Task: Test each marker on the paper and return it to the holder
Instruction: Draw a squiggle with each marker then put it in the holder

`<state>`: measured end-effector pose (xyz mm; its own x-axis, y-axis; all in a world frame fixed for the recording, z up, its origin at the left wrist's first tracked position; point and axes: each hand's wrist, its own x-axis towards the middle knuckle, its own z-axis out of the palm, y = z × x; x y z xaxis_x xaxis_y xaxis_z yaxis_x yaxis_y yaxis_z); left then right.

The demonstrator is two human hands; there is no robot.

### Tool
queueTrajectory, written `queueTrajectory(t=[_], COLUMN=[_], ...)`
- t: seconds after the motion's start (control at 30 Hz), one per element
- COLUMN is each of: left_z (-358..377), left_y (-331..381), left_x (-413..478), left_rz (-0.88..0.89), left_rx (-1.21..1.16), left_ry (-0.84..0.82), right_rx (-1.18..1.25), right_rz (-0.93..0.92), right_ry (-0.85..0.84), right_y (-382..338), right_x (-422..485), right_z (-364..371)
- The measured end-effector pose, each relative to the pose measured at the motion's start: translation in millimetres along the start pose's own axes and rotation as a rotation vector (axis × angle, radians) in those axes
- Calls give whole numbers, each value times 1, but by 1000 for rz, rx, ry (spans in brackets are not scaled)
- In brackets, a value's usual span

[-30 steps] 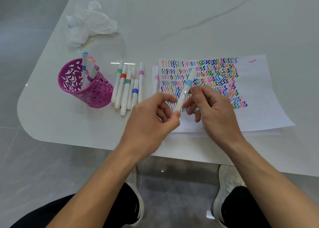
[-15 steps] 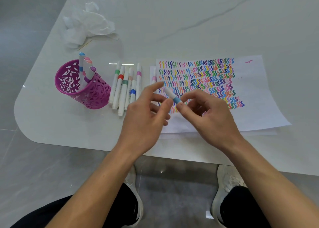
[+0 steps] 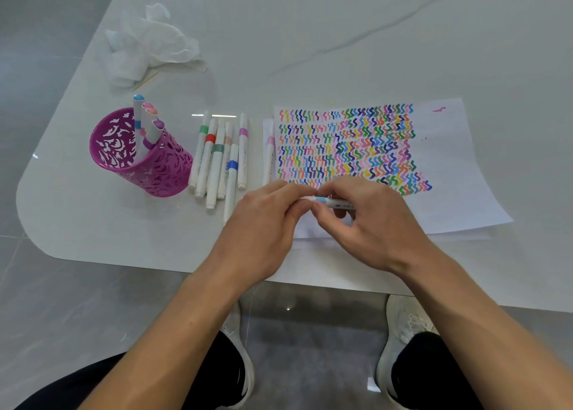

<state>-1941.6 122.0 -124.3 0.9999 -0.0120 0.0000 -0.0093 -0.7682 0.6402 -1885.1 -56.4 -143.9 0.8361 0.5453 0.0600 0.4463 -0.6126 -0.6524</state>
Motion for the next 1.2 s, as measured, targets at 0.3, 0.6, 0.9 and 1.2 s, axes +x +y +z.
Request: queueTrajectory(t=[0.3, 0.6, 0.9, 1.2], left_z=[-2, -1, -7, -12], left_y=[-3, 1, 6, 3], left_x=[3, 2, 2, 5], left_rz=[41, -1, -46, -120], left_rx=[-31, -42, -39, -31], left_ry=[98, 95, 119, 249], right_rx=[-81, -79, -104, 118], right_rz=[-41, -48, -24, 80], right_ry=[27, 18, 79, 46], right_y=[-1, 0, 1, 0], right_x=[0, -1, -1, 1], right_z=[-1, 3, -2, -3])
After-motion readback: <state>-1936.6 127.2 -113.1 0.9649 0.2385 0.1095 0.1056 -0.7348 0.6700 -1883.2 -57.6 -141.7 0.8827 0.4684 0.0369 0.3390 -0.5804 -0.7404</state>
